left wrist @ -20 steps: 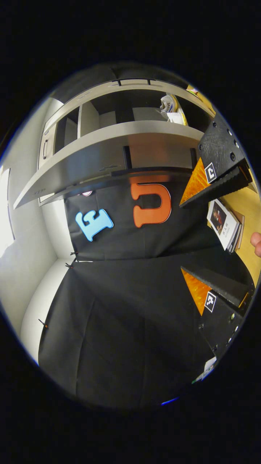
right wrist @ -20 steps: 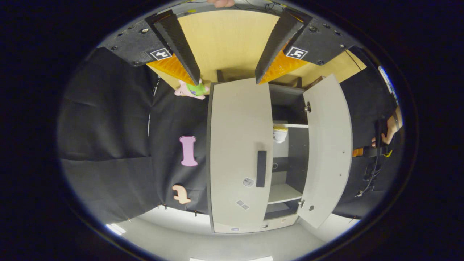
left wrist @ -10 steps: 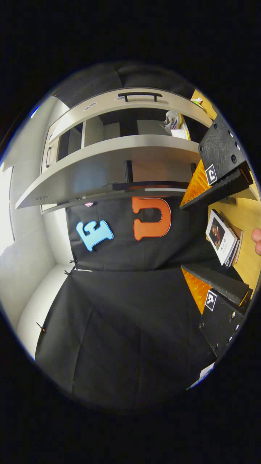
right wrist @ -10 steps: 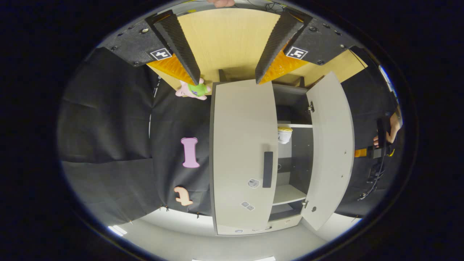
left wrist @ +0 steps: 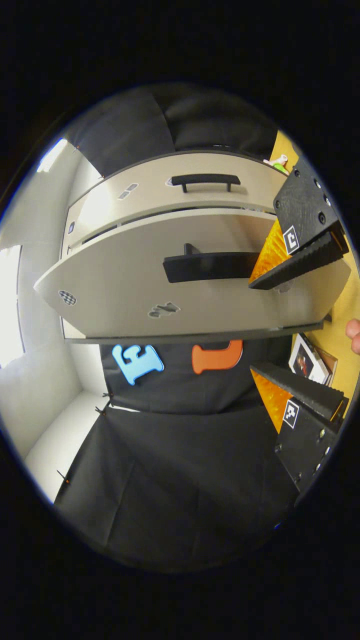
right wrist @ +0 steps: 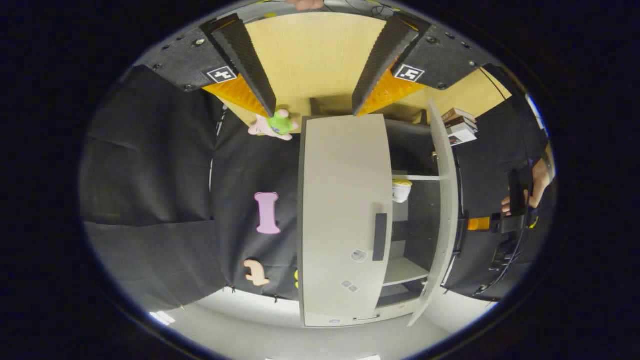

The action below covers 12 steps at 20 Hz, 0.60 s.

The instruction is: Grab one shoe with the right hand and put it into the shoe cabinet, grab the other shoe with the left hand and put it into the shoe cabinet; then close the right door with the right hand and the left door with the left hand.

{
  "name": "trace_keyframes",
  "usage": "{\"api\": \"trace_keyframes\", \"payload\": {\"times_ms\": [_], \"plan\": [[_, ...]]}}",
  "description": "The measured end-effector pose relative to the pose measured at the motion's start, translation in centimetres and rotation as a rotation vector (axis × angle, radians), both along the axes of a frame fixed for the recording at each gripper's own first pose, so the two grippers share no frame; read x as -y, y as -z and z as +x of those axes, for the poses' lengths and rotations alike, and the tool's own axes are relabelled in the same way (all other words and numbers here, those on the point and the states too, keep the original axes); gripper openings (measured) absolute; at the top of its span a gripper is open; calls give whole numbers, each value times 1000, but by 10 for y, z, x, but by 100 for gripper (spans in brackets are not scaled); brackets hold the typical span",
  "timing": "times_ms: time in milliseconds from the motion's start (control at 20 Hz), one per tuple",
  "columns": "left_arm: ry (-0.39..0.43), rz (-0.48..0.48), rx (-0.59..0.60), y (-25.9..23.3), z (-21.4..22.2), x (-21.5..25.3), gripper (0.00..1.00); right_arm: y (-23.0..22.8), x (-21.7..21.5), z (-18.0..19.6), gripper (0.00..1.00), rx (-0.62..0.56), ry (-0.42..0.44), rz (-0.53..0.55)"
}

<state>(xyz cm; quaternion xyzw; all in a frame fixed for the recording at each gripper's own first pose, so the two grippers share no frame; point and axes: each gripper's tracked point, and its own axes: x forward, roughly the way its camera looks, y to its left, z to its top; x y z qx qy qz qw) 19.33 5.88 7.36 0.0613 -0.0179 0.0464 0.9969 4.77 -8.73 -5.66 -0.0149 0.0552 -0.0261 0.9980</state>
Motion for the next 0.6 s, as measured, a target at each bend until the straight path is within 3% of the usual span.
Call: {"api": "trace_keyframes", "payload": {"times_ms": [300, 350, 450, 550, 600], "plan": [[-26, -43, 42, -13, 12, 22, 94, 6, 31, -5, 99, -1, 60, 43], [-18, -47, 48, -15, 6, 22, 94, 6, 36, -5, 94, 2, 68, 48], [-1, -36, 52, -19, -12, 23, 95, 4, 43, -6, 99, 7, 83, 55], [19, -25, 40, -15, -39, 27, 95, 4, 45, -8, 99, 11, 90, 63], [34, -19, 27, -8, -52, 31, 94, 2, 45, -8, 94, 16, 89, 67]]}}
